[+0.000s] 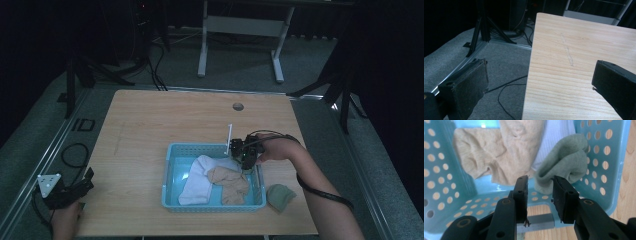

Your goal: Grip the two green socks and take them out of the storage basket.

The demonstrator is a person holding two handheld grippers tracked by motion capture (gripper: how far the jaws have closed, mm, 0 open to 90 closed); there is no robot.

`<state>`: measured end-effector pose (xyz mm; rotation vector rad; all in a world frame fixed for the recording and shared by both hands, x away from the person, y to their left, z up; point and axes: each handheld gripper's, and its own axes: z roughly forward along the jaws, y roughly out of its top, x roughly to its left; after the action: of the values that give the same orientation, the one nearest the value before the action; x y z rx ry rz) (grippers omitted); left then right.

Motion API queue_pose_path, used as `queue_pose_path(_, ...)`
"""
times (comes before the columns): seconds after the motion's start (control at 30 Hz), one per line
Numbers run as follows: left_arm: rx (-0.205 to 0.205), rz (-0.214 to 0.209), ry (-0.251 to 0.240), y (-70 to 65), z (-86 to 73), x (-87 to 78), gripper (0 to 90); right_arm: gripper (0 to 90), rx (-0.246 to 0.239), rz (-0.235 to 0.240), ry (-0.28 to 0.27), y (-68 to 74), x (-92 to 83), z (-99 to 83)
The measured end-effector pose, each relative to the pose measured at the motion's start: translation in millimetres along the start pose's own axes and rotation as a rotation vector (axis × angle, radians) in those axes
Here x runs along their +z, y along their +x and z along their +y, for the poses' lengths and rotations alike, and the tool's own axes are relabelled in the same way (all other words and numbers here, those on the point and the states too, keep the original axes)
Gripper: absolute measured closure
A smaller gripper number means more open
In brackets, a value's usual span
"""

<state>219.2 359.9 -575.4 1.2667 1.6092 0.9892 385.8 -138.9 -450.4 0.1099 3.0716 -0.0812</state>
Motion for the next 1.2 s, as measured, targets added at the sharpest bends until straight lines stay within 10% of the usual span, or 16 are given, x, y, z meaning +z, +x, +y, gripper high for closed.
queue_pose_path(0.2,-0.001,-0.001,0.000,0.1,0.0,0.0,0.7,62.9,0.013,-0.018,0.046,-4.1,11.1,5.6)
queue_pose_path(0.5,-0.002,-0.001,0.004,0.2,0.2,0.3,0.7,85.9,-0.006,-0.017,0.042,-3.0,8.3,6.7)
queue_pose_path(1.2,-0.006,0.002,0.006,0.3,0.2,0.5,0.7,86.2,-0.001,-0.087,-0.081,5.4,-70.7,-6.9)
